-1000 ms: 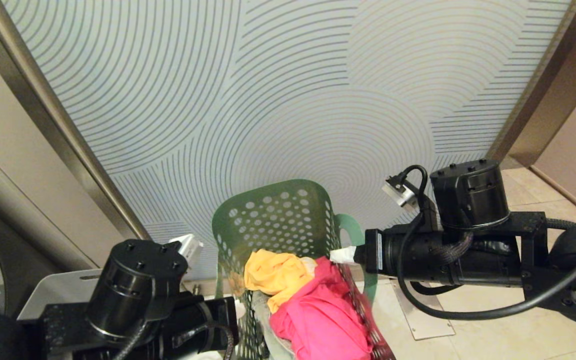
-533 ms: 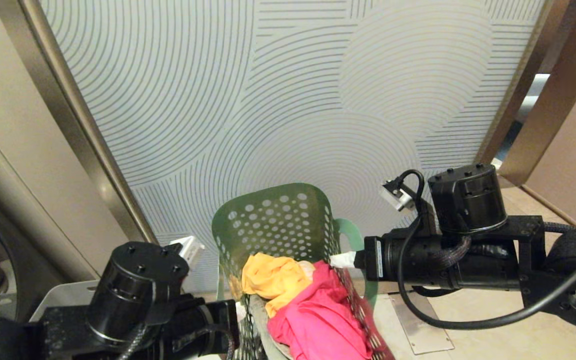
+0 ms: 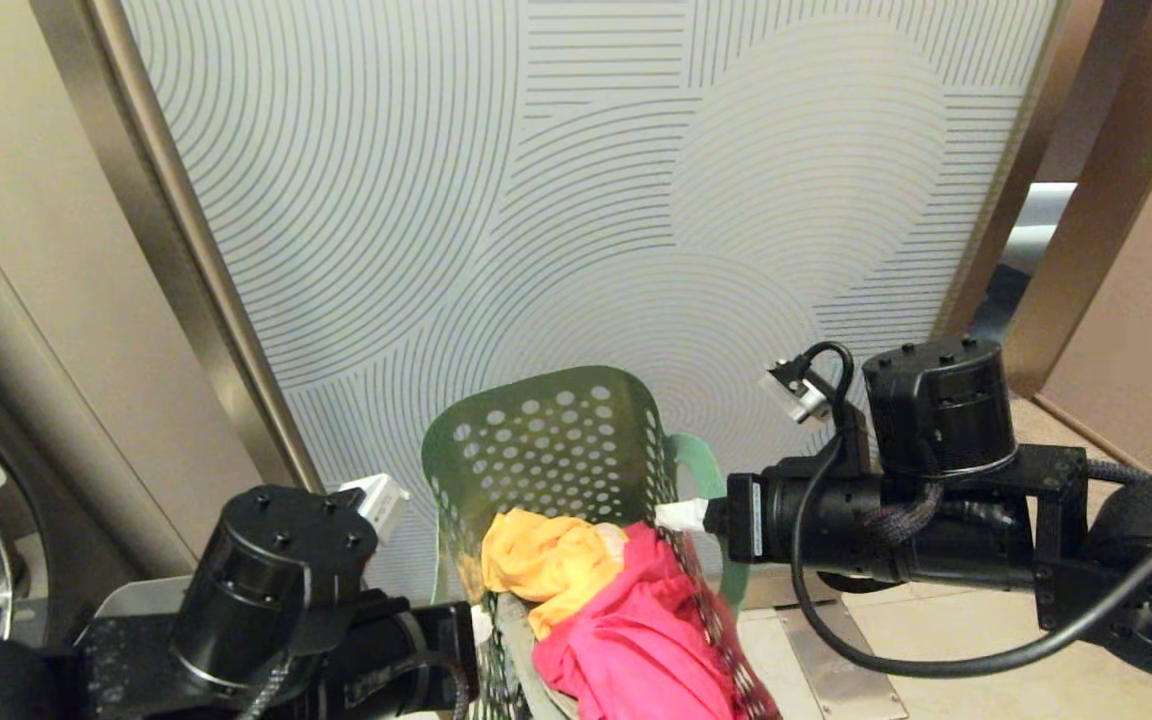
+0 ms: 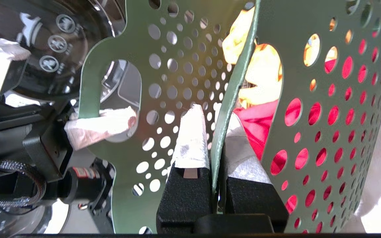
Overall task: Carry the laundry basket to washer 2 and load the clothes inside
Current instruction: Pick up the clothes basket and put it beside the washing machine
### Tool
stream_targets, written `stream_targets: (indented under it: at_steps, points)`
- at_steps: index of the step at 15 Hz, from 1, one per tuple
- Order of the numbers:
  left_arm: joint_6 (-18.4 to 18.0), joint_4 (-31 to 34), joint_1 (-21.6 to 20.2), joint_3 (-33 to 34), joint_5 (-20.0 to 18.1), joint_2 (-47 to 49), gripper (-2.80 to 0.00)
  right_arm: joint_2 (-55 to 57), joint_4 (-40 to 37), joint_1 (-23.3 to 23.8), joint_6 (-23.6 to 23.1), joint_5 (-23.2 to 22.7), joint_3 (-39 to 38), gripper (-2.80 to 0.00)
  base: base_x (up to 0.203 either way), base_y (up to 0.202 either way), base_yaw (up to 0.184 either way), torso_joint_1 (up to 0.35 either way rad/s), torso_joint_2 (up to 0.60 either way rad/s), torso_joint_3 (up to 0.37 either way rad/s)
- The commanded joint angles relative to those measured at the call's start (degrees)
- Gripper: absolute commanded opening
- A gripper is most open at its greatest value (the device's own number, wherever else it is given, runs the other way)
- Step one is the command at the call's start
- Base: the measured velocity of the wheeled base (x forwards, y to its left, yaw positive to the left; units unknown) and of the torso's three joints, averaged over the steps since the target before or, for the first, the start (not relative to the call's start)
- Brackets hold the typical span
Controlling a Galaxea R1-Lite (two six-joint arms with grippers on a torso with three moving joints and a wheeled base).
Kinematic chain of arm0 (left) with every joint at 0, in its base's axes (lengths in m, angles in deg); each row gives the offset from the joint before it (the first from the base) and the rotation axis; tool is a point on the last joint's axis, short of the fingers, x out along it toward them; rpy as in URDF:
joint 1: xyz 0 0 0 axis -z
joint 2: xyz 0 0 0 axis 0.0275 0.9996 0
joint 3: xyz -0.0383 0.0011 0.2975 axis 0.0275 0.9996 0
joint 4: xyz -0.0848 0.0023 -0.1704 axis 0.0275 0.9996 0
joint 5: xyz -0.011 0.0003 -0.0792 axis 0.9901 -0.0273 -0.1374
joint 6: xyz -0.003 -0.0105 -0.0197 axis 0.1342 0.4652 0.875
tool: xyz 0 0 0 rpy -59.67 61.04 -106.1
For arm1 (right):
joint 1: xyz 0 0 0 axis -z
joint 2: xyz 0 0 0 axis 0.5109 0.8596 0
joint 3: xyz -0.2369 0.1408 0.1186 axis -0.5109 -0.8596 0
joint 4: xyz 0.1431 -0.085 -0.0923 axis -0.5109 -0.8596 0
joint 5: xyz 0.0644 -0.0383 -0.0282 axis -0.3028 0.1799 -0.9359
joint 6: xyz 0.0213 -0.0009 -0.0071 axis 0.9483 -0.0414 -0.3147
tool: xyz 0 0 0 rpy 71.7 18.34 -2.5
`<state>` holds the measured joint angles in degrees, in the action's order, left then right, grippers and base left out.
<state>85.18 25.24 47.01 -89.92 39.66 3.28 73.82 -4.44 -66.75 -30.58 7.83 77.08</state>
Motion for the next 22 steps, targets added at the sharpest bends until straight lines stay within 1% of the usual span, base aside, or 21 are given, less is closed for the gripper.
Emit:
stream_targets:
  at_steps: [1, 3, 5, 17, 22]
  points:
    - [0.22, -0.09, 0.01, 0.05, 0.06, 0.36, -2.80, 0.72, 1.70, -0.01, 0.02, -0.05, -1.42, -2.80, 0.000, 0.000, 0.000, 0.000, 0.00, 0.000]
    - [0.22, -0.12, 0.01, -0.04, -0.03, 0.42, -2.80, 0.80, 1.70, -0.01, -0.50, -0.05, -1.51, -2.80, 0.000, 0.000, 0.000, 0.000, 0.00, 0.000]
    - [0.22, -0.09, 0.01, -0.13, -0.20, 0.36, -2.80, 0.98, 1.70, -0.01, -0.59, -0.05, -1.42, -2.80, 0.000, -0.005, 0.109, 0.000, 0.00, 0.005]
    - [0.22, 0.00, 0.80, 0.40, -0.11, -0.34, -2.80, 1.07, 1.88, -0.10, -1.38, -0.14, -1.42, -2.80, 0.001, -0.009, 0.176, 0.001, 0.00, 0.002]
    - [0.22, 0.09, 1.06, 0.58, -0.11, -0.95, -2.80, 1.06, 1.88, -0.10, -2.61, -0.14, -1.42, -2.80, 0.002, -0.008, 0.174, 0.004, 0.00, 0.002]
